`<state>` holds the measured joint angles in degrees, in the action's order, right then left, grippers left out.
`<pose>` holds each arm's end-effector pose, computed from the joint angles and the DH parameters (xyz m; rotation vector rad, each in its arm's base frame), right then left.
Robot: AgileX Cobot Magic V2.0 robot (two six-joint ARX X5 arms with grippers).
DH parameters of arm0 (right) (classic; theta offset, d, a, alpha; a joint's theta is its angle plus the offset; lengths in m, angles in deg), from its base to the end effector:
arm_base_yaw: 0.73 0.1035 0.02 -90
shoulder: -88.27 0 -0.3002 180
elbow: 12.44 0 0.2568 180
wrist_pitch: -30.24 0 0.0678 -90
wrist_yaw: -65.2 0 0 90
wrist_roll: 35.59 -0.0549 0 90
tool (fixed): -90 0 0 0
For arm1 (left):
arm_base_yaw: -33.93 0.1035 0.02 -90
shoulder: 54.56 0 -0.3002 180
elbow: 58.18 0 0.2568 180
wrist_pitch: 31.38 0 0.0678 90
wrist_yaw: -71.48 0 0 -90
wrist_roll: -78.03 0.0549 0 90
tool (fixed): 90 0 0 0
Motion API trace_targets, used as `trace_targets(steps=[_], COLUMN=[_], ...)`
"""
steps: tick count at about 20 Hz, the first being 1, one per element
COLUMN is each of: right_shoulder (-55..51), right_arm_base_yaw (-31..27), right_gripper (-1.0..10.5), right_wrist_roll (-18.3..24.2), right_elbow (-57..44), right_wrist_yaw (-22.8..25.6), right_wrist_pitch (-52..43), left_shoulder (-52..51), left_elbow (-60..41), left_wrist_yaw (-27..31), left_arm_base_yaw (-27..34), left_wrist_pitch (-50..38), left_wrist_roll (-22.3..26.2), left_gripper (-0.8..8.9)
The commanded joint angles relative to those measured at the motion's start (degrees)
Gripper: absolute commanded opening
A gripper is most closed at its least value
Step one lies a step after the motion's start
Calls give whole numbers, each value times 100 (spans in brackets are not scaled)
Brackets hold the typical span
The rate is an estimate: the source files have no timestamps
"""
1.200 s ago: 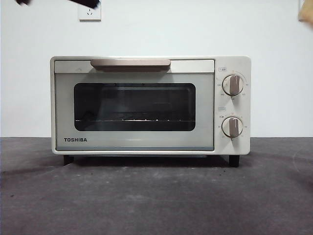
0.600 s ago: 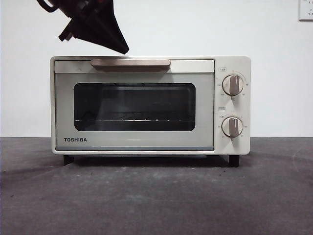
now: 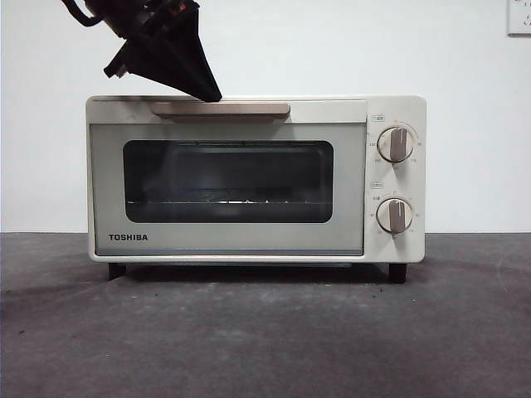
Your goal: The left arm flap open the oven, the right arm pick bread and place it into oven, the left arm flap close the oven
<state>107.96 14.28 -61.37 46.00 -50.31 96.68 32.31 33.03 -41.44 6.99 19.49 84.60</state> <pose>0.0340 0.0336 0.3109 0.4675 0.6397 0.5716 0.2944 -0.1736 0.3368 0.1306 0.7888 -0.8679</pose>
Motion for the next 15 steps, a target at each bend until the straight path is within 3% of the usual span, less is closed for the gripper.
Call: trace_targets(steps=[1,8,15], right_shoulder=[7,7,7], right_arm_base_yaw=[28,28,28], right_gripper=[108,108,108], right_wrist_roll=[-39,-33,85], right_elbow=[85,85,85], right_wrist_yaw=[-7,0,7], right_wrist_pitch=[-55,-50,-57], left_shoulder=[188,-184,-1071], left_elbow=[-28,-424,-2072], left_wrist_yaw=[258,758,813], left_arm_base_yaw=[-101,-494,-708], left_wrist_pitch=[459,586,-798], left_wrist_roll=[199,190,-551], left_gripper=[16,16,16])
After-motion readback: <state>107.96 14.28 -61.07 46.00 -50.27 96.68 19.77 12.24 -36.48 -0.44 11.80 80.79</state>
